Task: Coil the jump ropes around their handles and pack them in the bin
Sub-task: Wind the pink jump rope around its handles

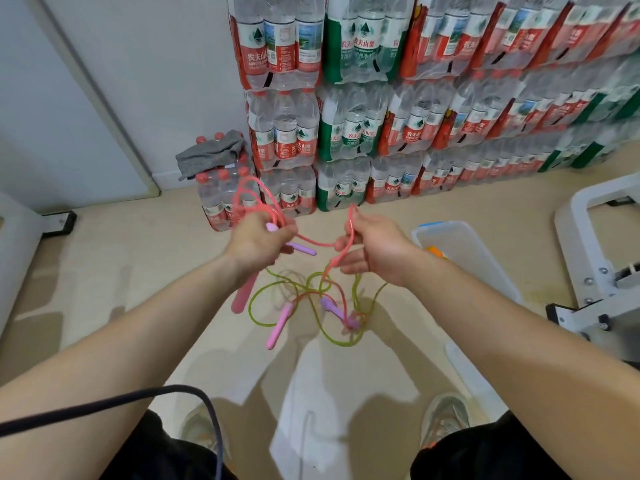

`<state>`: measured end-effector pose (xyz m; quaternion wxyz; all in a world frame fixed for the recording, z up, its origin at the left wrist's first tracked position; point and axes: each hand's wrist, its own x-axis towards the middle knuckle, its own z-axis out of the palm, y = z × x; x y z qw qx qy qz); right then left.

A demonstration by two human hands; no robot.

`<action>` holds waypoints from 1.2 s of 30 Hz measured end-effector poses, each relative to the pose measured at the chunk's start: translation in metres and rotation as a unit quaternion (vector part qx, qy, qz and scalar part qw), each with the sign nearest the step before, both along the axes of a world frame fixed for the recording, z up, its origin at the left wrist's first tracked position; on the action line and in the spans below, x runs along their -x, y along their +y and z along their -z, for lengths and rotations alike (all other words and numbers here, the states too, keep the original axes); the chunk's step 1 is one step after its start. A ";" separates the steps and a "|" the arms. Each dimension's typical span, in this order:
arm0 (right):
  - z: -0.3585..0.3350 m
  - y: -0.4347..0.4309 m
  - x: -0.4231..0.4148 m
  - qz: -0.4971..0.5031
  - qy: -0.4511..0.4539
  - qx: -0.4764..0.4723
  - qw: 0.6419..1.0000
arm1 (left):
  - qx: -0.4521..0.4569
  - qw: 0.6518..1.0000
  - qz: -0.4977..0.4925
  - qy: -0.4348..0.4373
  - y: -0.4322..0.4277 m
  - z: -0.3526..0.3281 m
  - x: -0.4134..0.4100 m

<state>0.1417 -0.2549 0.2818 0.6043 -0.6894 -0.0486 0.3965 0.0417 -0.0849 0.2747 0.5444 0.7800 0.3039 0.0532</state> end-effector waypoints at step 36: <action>0.087 -0.005 0.023 -0.344 -0.289 0.304 0.840 | 0.422 0.893 -0.100 -0.119 -0.019 -0.042 -0.006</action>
